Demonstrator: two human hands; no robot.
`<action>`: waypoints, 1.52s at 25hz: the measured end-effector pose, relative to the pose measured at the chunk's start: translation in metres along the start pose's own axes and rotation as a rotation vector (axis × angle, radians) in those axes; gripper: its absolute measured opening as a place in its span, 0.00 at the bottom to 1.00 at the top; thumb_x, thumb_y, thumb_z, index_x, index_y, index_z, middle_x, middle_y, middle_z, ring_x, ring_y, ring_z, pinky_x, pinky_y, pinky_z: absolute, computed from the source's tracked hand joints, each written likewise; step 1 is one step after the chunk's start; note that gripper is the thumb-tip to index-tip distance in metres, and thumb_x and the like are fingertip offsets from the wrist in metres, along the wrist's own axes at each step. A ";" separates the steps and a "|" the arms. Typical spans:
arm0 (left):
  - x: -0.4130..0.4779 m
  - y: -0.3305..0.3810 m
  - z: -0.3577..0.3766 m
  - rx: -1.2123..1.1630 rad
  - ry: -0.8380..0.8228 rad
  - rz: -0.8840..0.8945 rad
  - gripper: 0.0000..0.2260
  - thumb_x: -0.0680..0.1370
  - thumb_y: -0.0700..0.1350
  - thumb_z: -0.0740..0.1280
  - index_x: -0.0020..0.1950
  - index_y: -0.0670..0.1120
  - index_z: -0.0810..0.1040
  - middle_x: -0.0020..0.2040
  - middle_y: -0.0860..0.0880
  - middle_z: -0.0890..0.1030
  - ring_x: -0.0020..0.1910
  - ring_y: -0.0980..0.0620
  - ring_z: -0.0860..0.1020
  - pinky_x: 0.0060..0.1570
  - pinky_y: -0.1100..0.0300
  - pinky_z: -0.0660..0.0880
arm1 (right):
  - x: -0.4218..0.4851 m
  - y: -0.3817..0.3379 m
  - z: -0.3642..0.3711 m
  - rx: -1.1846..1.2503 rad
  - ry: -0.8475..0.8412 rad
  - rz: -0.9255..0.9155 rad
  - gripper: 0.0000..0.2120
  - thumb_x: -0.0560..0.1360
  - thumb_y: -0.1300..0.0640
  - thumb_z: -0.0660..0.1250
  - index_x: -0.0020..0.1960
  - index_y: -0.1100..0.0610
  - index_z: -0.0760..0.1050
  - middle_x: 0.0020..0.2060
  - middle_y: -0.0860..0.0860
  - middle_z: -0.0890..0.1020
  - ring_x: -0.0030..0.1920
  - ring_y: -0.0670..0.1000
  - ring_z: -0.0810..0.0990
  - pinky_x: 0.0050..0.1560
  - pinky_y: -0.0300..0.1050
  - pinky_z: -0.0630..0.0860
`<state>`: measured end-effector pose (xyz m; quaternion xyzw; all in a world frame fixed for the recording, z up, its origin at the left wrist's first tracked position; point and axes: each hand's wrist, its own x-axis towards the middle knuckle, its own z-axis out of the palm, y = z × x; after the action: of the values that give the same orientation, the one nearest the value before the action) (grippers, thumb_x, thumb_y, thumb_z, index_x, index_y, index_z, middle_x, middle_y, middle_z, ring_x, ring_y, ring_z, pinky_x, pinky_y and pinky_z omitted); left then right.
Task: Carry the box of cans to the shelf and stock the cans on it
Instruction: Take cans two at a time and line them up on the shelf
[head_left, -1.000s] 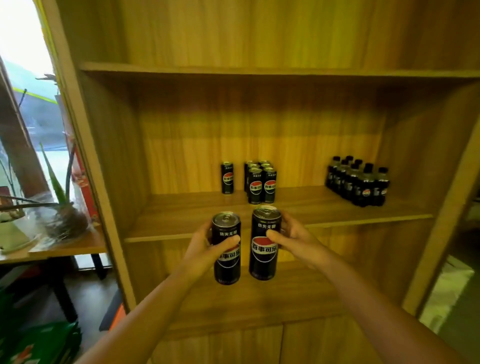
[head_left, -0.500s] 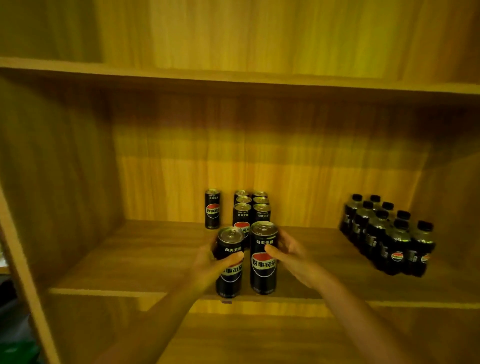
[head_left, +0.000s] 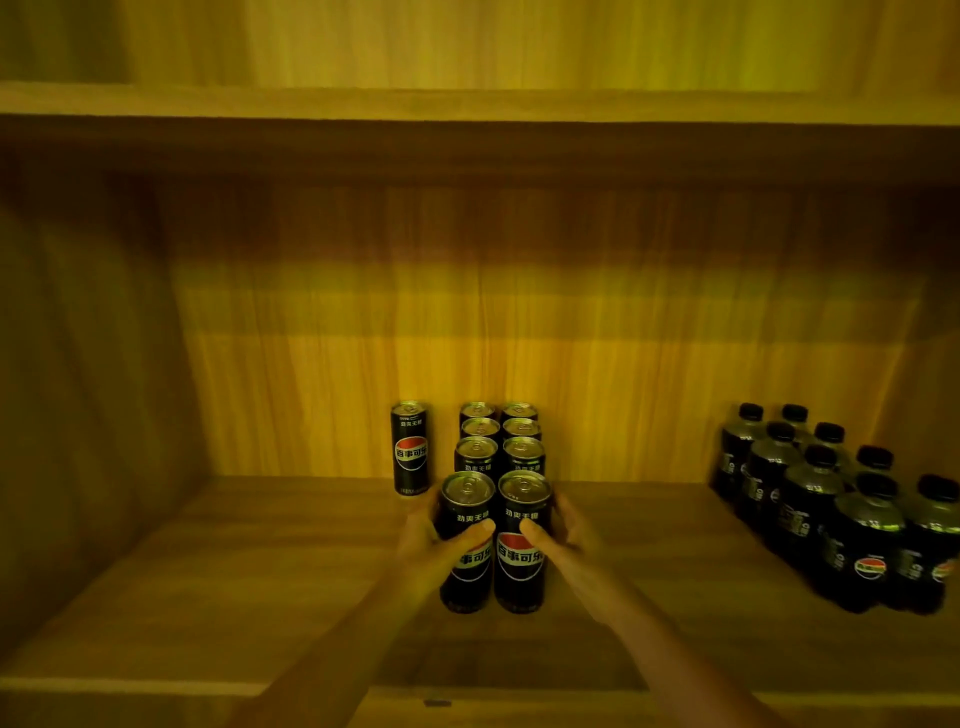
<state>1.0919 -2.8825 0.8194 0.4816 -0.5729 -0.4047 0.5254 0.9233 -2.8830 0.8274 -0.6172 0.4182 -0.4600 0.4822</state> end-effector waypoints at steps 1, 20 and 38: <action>0.004 -0.004 0.000 0.013 -0.005 -0.007 0.23 0.67 0.44 0.73 0.59 0.53 0.71 0.55 0.55 0.76 0.58 0.54 0.74 0.56 0.57 0.75 | 0.003 0.004 0.000 -0.006 0.008 0.001 0.20 0.72 0.59 0.66 0.55 0.41 0.62 0.46 0.32 0.69 0.42 0.31 0.72 0.37 0.26 0.73; 0.021 -0.043 0.005 -0.012 -0.028 -0.029 0.36 0.66 0.53 0.73 0.69 0.54 0.60 0.64 0.56 0.71 0.66 0.53 0.69 0.56 0.63 0.74 | 0.019 0.041 -0.005 -0.049 0.112 0.044 0.38 0.60 0.33 0.68 0.66 0.41 0.59 0.61 0.40 0.71 0.62 0.38 0.72 0.53 0.30 0.71; 0.013 -0.085 0.012 1.175 -0.034 -0.214 0.37 0.74 0.68 0.47 0.76 0.46 0.47 0.78 0.47 0.50 0.77 0.46 0.43 0.73 0.43 0.39 | 0.024 0.096 0.027 -1.150 0.314 0.245 0.64 0.50 0.27 0.16 0.72 0.59 0.57 0.72 0.56 0.63 0.73 0.54 0.60 0.72 0.53 0.57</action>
<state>1.0905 -2.9138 0.7380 0.7402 -0.6573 -0.0782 0.1178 0.9480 -2.9184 0.7347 -0.6510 0.7337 -0.1871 0.0538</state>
